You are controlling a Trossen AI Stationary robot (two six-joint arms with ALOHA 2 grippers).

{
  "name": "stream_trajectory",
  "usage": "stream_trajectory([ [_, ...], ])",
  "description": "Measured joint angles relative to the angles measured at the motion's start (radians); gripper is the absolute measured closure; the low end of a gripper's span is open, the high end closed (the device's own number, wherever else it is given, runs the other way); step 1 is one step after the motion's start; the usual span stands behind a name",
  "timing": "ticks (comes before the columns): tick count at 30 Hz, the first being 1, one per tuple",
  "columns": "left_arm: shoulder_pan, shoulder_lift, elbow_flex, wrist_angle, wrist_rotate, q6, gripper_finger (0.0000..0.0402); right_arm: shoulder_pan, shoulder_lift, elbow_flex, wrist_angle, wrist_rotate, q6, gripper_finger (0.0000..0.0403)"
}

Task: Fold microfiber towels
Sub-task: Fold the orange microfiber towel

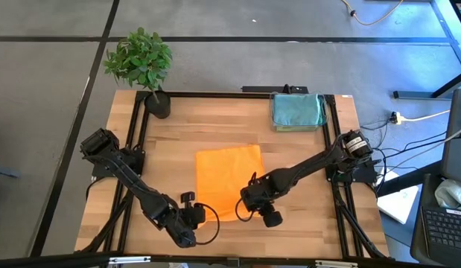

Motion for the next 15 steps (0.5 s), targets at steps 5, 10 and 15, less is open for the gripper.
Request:
stream_trajectory([
  [5, 0.001, 0.000, 0.000, 0.001, -0.001, 0.000, 0.0401, 0.005, 0.000, 0.000, -0.016, -0.001, 0.002, 0.0299],
  [10, 0.001, 0.000, 0.000, 0.001, -0.001, 0.000, 0.0401, 0.024, 0.000, 0.000, 0.008, 0.006, 0.000, 0.0334],
  [15, 0.001, 0.000, 0.000, 0.002, -0.001, 0.000, 0.0401, 0.042, 0.000, 0.000, -0.011, 0.007, 0.000, 0.0380],
])
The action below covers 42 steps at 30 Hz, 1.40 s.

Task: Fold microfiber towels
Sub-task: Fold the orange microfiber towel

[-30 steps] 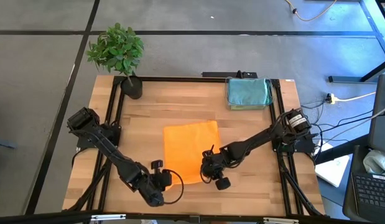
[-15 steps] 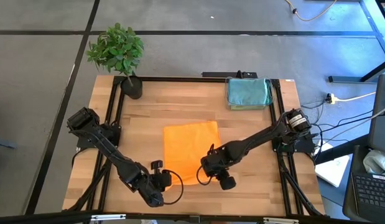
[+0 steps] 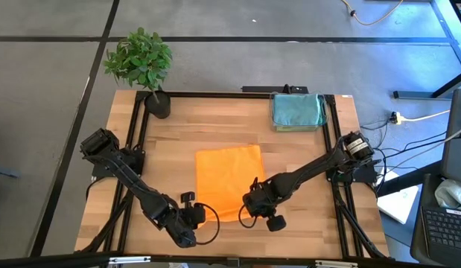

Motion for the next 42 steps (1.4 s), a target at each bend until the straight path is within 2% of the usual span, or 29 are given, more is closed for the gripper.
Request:
stream_trajectory([
  [2, 0.000, 0.000, 0.000, 0.001, -0.001, -0.001, 0.0401, 0.006, 0.000, 0.000, -0.003, 0.000, 0.002, 0.0395],
  [5, -0.003, 0.000, 0.000, 0.026, 0.007, -0.008, 0.0401, 0.025, 0.000, 0.000, -0.006, 0.001, 0.050, 0.0391],
  [9, -0.023, 0.000, 0.000, 0.103, 0.074, -0.007, 0.0401, 0.074, 0.000, 0.000, -0.008, -0.007, 0.113, 0.0395],
  [13, -0.039, 0.000, 0.000, 0.125, 0.070, 0.034, 0.0401, 0.125, 0.000, 0.036, -0.101, 0.018, 0.160, 0.0396],
  [16, -0.040, 0.000, 0.002, 0.122, 0.072, 0.078, 0.0401, 0.153, 0.000, 0.126, -0.265, 0.111, 0.186, 0.0393],
  [20, -0.042, 0.000, 0.038, 0.086, 0.075, 0.213, 0.0402, 0.196, 0.000, 0.262, -0.448, 0.332, 0.174, 0.0396],
  [22, -0.043, 0.000, 0.069, 0.007, 0.029, 0.276, 0.0401, 0.211, 0.000, 0.300, -0.489, 0.444, 0.134, 0.0399],
  [24, -0.041, 0.000, 0.095, -0.097, -0.064, 0.315, 0.0402, 0.211, 0.000, 0.313, -0.509, 0.515, 0.107, 0.0399],
  [26, -0.029, 0.000, 0.103, -0.197, -0.153, 0.325, 0.0402, 0.191, 0.000, 0.305, -0.528, 0.567, 0.098, 0.0395],
  [29, 0.005, 0.000, 0.094, -0.310, -0.217, 0.309, 0.0402, 0.147, 0.000, 0.256, -0.544, 0.643, 0.070, 0.0392],
  [34, 0.086, 0.000, 0.035, -0.346, -0.279, 0.319, 0.0402, 0.055, 0.000, 0.134, -0.515, 0.804, 0.023, 0.0398],
  [42, 0.231, 0.000, -0.077, -0.323, -0.291, 0.360, 0.0401, -0.100, 0.000, -0.034, -0.309, 0.832, -0.087, 0.0391],
])
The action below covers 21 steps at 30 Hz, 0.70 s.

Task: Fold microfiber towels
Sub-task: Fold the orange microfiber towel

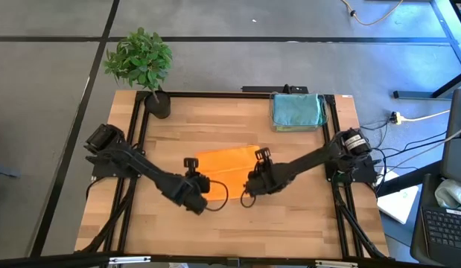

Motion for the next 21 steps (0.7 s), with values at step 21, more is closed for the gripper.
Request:
stream_trajectory([
  [21, 0.134, 0.000, -0.011, -0.001, -0.091, 0.025, 0.0401, -0.197, 0.000, -0.036, 0.112, -0.003, -0.105, 0.0395],
])
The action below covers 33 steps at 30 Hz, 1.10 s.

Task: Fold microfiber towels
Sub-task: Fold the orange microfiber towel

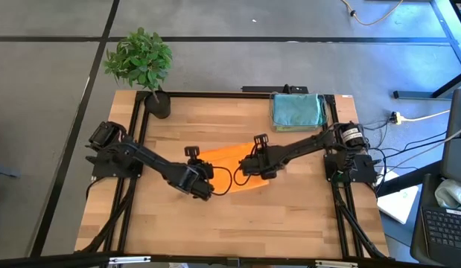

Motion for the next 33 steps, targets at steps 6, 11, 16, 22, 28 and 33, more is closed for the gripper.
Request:
stream_trajectory([
  [6, 0.026, 0.000, 0.000, -0.001, 0.011, -0.008, 0.0401, -0.037, 0.000, 0.000, 0.050, 0.000, -0.024, 0.0384],
  [11, 0.043, 0.000, -0.001, -0.015, 0.031, -0.050, 0.0401, -0.071, 0.000, 0.000, 0.102, -0.031, -0.054, 0.0391],
  [16, 0.057, 0.000, -0.001, -0.023, 0.024, -0.056, 0.0401, -0.112, 0.000, 0.000, 0.109, -0.081, -0.048, 0.0388],
  [22, 0.083, 0.000, -0.001, -0.023, 0.021, -0.062, 0.0401, -0.152, 0.000, 0.000, 0.112, -0.107, -0.046, 0.0375],
  [28, 0.107, 0.000, -0.001, -0.032, 0.064, -0.102, 0.0348, -0.169, 0.000, 0.000, 0.118, -0.157, -0.044, 0.0342],
  [33, 0.094, 0.000, -0.001, -0.105, -0.011, -0.156, 0.0296, -0.168, 0.000, 0.000, 0.122, -0.093, -0.041, 0.0303],
])
